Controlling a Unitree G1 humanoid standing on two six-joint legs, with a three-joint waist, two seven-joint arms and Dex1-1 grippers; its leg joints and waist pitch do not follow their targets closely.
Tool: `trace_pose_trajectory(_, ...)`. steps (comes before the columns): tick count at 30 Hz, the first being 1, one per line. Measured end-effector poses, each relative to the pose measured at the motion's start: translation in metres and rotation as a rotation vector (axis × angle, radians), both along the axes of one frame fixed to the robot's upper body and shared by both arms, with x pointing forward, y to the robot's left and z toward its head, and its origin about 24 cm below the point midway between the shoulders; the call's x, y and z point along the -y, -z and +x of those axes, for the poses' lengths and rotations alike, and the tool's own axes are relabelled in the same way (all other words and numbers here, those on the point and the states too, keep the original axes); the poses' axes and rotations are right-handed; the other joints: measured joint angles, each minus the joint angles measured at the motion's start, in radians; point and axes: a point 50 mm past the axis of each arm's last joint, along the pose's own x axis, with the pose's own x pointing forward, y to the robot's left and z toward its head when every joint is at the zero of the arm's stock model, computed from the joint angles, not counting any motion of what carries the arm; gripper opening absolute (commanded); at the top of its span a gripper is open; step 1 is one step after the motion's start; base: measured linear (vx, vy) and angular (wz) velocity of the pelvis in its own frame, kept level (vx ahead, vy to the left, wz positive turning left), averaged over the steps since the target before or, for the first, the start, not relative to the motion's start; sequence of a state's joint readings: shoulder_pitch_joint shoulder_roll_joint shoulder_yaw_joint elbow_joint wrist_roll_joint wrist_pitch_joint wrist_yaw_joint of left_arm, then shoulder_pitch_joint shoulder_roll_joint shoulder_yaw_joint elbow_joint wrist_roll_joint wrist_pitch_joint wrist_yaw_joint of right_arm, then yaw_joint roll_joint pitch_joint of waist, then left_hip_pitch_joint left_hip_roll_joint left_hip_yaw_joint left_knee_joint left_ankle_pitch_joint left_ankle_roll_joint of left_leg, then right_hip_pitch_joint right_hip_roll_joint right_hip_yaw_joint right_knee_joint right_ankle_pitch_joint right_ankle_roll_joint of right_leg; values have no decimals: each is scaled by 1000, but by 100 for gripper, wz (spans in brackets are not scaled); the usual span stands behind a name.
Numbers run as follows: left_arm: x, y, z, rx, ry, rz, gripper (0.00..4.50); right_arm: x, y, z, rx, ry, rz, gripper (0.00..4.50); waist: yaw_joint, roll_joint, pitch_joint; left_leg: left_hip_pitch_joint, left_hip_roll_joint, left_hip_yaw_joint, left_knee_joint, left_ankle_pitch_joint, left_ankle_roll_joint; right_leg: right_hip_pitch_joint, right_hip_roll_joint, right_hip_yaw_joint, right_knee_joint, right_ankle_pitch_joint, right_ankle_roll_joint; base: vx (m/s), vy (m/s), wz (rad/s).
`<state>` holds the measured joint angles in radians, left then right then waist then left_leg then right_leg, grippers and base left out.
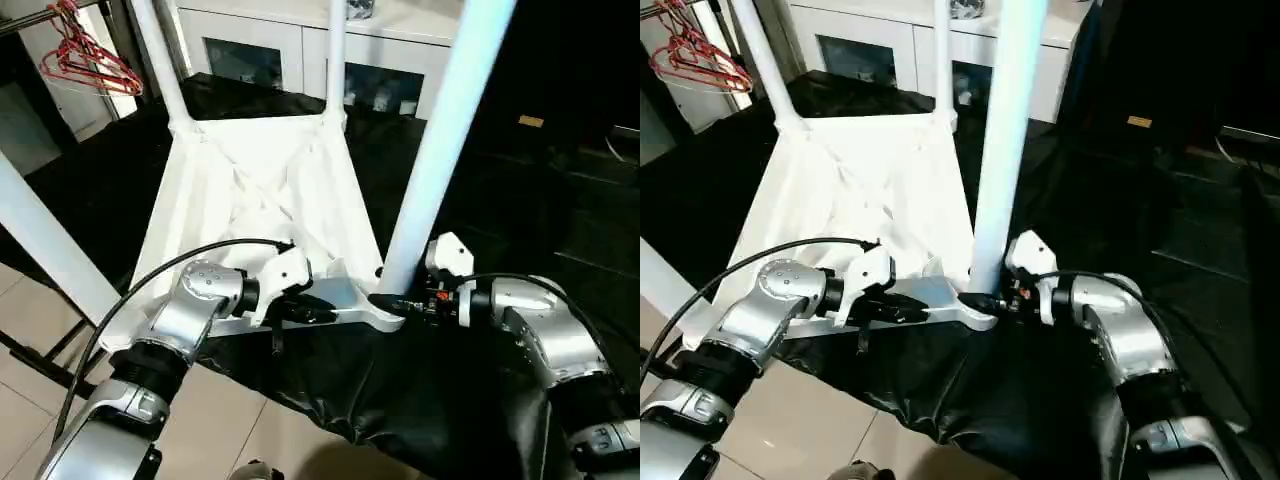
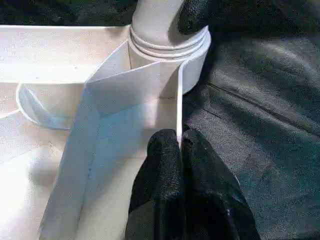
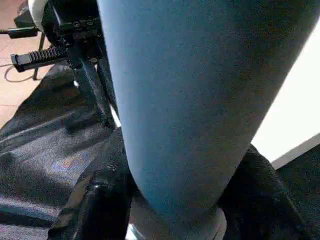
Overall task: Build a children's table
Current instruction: Rotate leg to tighten
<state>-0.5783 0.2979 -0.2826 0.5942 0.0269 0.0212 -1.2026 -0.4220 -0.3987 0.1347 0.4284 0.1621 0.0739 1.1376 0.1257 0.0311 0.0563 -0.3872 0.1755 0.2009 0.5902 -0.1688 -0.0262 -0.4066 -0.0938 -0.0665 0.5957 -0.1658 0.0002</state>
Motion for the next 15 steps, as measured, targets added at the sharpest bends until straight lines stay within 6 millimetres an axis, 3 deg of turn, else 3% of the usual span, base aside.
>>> trace_pose_trajectory(4, 9, 4, 5, 19, -74, -9, 0, 1, 7, 3, 11, 149, 35, 193, 5, -1, -1, 4, 0, 0, 1, 0, 0, 5, 0, 1, 0, 0, 0, 0, 0, 0)
trace_pose_trajectory(8, 27, 6, 16, 44, -207, -4, 0, -7, 14, 17, 40, 432, 61, 193, -18, -4, -2, 5, -1, 0, 2, 0, 0, 5, -1, 2, -2, -3, 5, 0, 0, 0)
trace_pose_trajectory(15, 48, 7, 25, 51, -343, -3, 0, -25, 17, 35, 62, 737, 69, 192, -38, -4, -3, 5, -2, -1, 2, 0, 0, 6, -1, 2, -5, -3, 5, 0, 0, 0)
